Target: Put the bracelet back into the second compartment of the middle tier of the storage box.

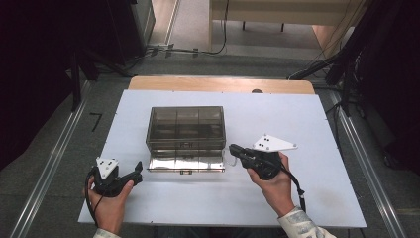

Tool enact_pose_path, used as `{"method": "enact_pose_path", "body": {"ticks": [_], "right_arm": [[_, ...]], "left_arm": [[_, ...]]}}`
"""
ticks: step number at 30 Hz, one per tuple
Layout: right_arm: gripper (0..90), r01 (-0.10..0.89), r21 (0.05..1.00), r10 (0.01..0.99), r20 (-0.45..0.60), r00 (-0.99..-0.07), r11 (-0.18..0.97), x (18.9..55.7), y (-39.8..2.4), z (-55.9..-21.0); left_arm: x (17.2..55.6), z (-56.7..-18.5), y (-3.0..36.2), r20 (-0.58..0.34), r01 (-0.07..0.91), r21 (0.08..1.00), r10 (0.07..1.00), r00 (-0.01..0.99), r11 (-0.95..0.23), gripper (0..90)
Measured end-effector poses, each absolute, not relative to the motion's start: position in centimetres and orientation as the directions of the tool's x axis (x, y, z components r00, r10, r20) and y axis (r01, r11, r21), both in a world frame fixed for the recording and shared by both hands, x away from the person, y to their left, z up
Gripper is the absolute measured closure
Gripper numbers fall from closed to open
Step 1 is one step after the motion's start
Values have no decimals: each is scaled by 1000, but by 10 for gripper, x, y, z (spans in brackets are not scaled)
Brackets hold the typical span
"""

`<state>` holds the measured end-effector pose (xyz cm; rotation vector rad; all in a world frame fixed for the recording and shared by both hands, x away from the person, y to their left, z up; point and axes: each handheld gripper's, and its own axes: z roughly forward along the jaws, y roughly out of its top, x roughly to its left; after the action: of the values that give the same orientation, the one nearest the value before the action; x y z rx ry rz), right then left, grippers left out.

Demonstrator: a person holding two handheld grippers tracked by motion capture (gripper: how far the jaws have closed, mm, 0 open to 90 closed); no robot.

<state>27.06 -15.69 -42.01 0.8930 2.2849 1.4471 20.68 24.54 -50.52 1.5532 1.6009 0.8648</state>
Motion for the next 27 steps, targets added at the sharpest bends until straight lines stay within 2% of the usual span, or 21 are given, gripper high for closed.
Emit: {"method": "enact_pose_path", "body": {"ticks": [27], "right_arm": [[851, 337, 891, 603, 92, -792, 306, 279, -119, -415]], "left_arm": [[207, -506, 244, -53, 505, 862, 999, 1, 45, 118]]}}
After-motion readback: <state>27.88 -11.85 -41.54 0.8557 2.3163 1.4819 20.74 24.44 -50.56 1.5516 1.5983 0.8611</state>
